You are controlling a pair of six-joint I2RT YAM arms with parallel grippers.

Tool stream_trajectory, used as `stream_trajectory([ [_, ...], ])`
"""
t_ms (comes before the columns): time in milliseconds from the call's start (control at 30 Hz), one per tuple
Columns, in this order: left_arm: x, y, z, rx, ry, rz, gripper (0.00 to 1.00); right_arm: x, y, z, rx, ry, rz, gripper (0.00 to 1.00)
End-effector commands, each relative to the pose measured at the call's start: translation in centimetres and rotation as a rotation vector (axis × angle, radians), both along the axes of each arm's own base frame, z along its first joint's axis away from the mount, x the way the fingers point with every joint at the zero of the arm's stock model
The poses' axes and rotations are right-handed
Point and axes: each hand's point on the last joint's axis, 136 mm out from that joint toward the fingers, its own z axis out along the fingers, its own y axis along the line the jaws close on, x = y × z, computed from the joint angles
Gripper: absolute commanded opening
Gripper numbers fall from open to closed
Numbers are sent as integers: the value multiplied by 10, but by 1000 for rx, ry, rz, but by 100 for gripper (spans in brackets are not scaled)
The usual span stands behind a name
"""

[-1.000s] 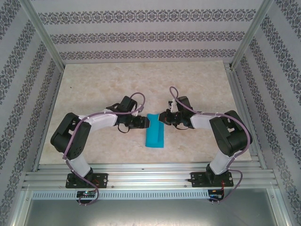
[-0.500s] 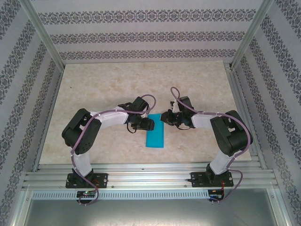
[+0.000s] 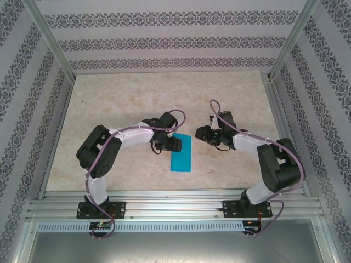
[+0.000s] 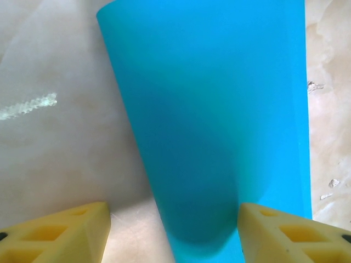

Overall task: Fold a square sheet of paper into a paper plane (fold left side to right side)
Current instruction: First fold in half a square sheet of paper at the center of the table.

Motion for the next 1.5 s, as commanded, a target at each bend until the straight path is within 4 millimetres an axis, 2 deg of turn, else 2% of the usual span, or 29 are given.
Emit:
stream_trajectory([
  [0, -5, -6, -12, 38, 3, -55, 64, -11, -13, -12, -59, 19, -1, 37],
  [167, -6, -7, -13, 54, 2, -70, 65, -15, -6, -11, 5, 29, 1, 36],
  [300, -6, -11, -13, 48, 2, -82, 65, -19, 2, -10, 71, 42, -3, 32],
  [600, -4, -14, -17, 51, 4, -86, 65, -24, 5, -17, 67, 62, 2, 30],
  [1467, -3, -21, -26, 57, 17, -79, 67, -32, 28, -16, 96, 77, 35, 27],
])
